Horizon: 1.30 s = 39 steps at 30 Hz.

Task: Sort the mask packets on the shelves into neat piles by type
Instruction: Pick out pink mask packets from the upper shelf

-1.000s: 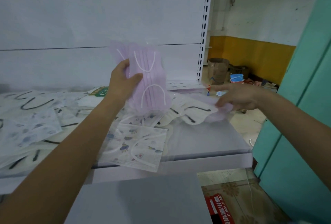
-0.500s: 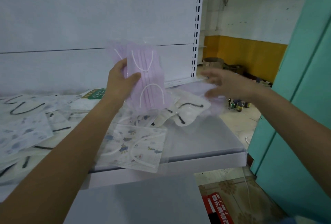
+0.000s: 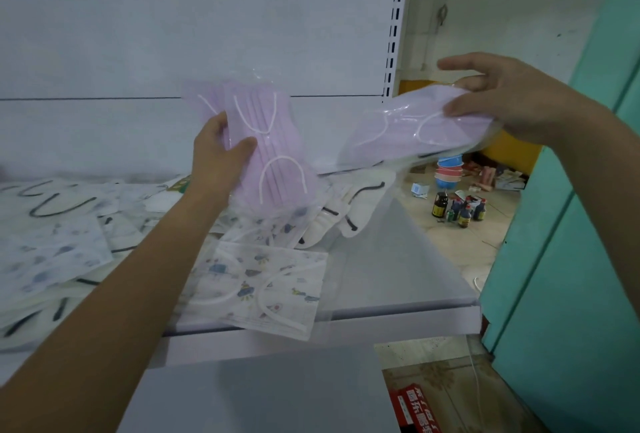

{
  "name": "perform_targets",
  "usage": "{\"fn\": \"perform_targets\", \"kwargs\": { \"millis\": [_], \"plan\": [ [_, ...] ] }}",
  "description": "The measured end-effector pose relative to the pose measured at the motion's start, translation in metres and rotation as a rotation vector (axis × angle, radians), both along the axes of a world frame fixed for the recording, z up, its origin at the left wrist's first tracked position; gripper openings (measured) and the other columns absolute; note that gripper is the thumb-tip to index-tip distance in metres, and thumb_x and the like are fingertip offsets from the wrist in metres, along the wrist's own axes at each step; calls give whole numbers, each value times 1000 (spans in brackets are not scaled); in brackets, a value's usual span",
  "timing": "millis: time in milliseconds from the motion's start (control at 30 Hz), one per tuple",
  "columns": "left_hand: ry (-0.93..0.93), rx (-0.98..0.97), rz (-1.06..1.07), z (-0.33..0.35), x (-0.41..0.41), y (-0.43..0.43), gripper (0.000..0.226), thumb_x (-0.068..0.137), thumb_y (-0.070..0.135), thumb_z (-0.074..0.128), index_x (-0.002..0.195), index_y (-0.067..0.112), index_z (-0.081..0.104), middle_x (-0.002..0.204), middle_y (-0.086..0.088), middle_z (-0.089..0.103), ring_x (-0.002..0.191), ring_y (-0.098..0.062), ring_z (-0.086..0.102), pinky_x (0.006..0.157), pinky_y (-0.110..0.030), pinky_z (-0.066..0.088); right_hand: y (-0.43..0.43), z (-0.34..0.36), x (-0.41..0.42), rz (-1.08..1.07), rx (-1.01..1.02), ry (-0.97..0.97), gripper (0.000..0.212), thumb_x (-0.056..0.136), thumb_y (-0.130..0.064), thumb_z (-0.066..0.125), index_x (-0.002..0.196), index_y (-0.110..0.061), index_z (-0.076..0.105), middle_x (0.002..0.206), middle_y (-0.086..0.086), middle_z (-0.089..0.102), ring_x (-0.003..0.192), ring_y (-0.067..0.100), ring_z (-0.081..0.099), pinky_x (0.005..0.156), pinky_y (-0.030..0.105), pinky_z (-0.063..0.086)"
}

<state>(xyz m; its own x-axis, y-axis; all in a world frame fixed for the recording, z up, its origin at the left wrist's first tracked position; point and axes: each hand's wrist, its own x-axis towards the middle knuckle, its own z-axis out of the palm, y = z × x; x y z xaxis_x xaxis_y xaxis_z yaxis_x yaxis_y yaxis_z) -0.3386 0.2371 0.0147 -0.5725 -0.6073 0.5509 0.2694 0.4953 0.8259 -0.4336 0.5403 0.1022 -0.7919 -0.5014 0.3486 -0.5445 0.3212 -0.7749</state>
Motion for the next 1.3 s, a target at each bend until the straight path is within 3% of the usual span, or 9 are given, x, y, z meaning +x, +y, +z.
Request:
{"fn": "perform_targets", "kwargs": {
  "millis": [167,300,367,533,667,767,933,1100,1300],
  "plan": [
    [6,26,-17,0,0,-1,51,84,0,59,133,9,46,129,-3,51,120,-17,49,98,-24,40,6,9,-4,-64,-238,-78,53,84,-2,62,130,-24,50,109,0,61,91,13,63,74,17,56],
    [32,-26,-45,0,2,3,78,86,-3,58,148,19,16,153,4,21,136,-7,23,101,-11,20,-14,-11,-9,-98,-394,-180,48,86,-5,59,132,-17,48,109,-3,56,94,14,61,81,27,55],
    [30,-34,-44,0,1,2,68,86,-3,57,145,16,29,148,2,32,134,-11,31,98,-8,24,-32,-34,-10,-97,-389,-246,44,88,-8,58,131,-16,49,107,-3,58,91,15,62,81,30,55],
    [54,7,98,0,9,-14,52,87,0,55,137,9,42,141,-2,44,128,-15,42,107,-23,32,-75,-91,-14,-121,33,-274,43,92,-16,51,135,-13,45,124,6,56,99,22,58,79,33,50],
    [102,63,199,1,19,-29,53,87,1,55,137,8,41,141,-3,43,129,-14,41,110,-29,32,-88,-109,-16,-128,290,4,62,95,-12,41,150,-15,12,145,10,39,119,28,50,89,31,43],
    [103,72,193,2,23,-34,54,87,2,55,138,9,40,141,-3,43,128,-15,42,110,-31,33,-90,-103,-13,-99,16,58,65,93,-5,42,149,-17,12,141,7,45,124,27,48,100,35,43],
    [41,-7,138,6,19,-23,51,88,10,58,137,11,42,140,-2,44,127,-14,43,106,-22,33,-102,-79,5,19,-512,-203,70,90,-4,55,149,-21,20,129,-7,50,108,10,56,102,36,43],
    [10,140,-106,7,5,5,56,89,41,57,136,13,45,140,1,45,128,-12,43,109,-27,32,-142,-86,32,114,-417,-316,80,87,-3,60,149,-19,12,137,10,49,110,20,55,86,35,49],
    [-60,0,22,-3,-1,6,59,83,7,65,137,12,40,137,-2,44,123,-13,43,100,-19,35,-128,-80,-6,24,-287,-280,74,91,-15,59,148,-13,11,120,10,58,87,17,60,71,27,50]
  ]
}}
